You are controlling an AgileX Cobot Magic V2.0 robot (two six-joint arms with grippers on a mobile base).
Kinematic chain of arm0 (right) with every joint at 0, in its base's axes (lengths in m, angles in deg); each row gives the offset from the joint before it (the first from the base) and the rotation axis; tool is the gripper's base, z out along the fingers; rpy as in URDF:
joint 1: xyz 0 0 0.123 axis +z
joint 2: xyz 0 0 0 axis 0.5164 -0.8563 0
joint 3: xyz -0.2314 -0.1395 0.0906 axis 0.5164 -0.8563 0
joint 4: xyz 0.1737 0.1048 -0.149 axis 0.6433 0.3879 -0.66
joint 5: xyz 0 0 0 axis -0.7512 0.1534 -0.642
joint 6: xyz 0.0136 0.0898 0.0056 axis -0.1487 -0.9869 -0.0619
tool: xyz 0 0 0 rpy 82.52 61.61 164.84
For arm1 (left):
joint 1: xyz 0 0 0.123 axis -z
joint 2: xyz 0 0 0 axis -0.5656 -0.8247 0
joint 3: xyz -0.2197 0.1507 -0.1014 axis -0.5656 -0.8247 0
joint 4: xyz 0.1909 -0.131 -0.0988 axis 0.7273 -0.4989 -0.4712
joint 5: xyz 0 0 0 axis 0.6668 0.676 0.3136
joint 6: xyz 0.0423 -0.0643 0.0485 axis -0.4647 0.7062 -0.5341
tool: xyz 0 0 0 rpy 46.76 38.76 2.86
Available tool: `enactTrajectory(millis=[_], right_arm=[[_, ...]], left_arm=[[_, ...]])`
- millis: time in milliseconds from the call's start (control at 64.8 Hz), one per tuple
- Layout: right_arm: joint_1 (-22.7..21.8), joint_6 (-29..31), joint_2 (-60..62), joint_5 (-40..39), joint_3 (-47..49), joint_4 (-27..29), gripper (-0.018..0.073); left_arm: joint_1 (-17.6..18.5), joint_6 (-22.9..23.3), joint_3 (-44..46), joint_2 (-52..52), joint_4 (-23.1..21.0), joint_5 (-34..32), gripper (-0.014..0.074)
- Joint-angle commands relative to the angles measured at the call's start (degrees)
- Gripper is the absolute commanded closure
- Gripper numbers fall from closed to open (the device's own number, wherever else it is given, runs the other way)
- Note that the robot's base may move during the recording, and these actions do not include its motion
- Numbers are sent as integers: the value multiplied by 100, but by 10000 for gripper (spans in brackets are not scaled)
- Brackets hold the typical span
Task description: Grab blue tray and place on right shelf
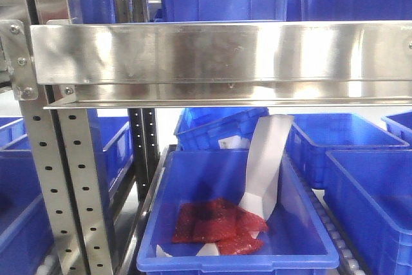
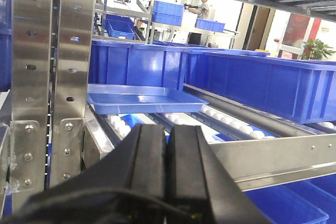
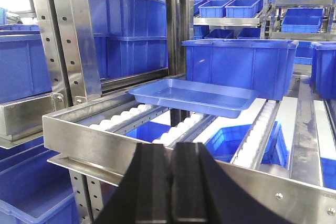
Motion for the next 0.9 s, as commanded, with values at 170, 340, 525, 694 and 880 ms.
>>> enactTrajectory(millis=[170, 340, 525, 694, 880], right_arm=[[-6, 55, -52, -477, 155, -107, 508], [-13, 55, -52, -445, 155, -107, 508], [-945, 894, -52, -488, -329, 822, 508], [-2370, 2055, 180, -1596, -1334, 1840, 508], [-2953, 2055, 1317, -1749, -2239, 1840, 508]], left_arm=[[0, -11, 169, -54, 51, -473, 645], [0, -11, 169, -54, 51, -473, 645], [0, -11, 169, -54, 51, -473, 645], [0, -11, 169, -54, 51, -473, 645], [0, -11, 169, -54, 51, -473, 645]])
